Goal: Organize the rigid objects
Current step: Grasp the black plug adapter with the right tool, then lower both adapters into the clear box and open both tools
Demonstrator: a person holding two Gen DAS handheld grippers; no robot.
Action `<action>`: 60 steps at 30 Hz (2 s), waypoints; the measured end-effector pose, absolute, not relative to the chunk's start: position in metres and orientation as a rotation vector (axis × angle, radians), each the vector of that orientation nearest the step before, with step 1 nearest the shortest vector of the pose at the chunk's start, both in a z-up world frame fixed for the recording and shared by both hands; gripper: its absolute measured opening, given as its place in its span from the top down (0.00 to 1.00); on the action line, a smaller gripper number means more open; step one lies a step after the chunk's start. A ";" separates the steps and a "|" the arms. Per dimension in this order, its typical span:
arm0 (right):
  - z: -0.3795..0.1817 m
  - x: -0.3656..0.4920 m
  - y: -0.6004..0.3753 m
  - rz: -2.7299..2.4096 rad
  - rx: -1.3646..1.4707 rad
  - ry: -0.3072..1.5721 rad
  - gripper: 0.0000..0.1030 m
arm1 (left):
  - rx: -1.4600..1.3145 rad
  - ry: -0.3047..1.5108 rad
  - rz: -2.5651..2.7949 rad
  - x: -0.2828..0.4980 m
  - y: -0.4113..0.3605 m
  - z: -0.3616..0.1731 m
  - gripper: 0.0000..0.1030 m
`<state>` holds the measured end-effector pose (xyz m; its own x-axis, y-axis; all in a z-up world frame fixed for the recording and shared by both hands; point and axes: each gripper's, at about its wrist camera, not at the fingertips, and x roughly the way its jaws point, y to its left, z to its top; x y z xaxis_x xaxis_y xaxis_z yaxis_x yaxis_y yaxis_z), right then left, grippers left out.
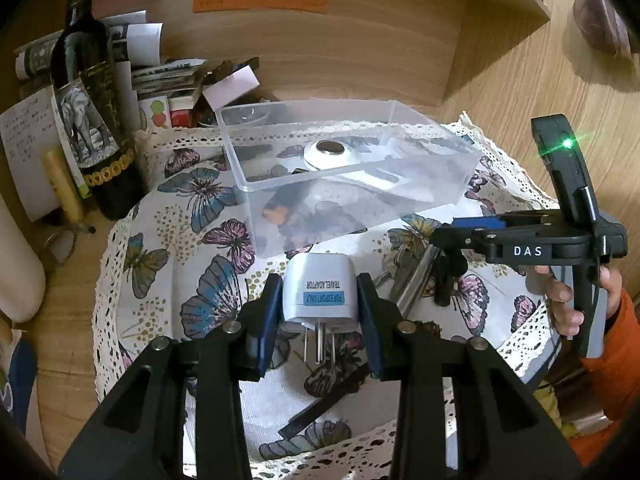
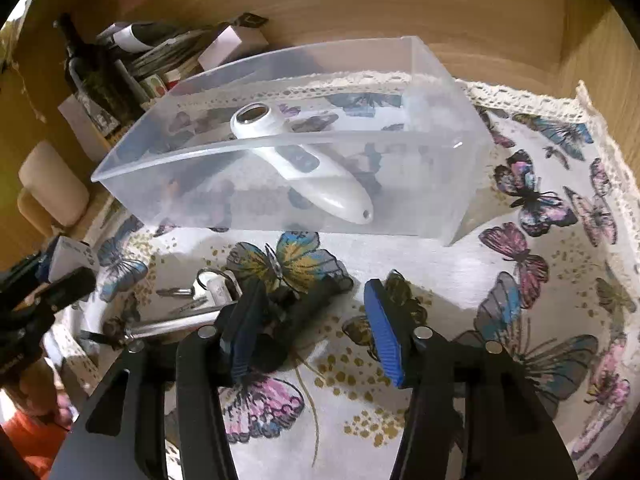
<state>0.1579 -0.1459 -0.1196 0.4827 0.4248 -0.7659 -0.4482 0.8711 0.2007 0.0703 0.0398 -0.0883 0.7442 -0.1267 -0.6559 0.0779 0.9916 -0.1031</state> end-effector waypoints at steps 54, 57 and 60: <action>-0.048 0.209 -0.118 0.413 -0.275 0.654 0.57 | -0.023 0.669 -0.069 0.168 0.033 -0.047 0.47; -0.037 0.193 -0.122 0.424 -0.262 0.620 0.48 | -0.022 0.635 -0.063 0.153 0.034 -0.036 0.33; -0.028 0.174 -0.123 0.435 -0.256 0.586 0.43 | -0.024 0.605 -0.055 0.138 0.036 -0.028 0.27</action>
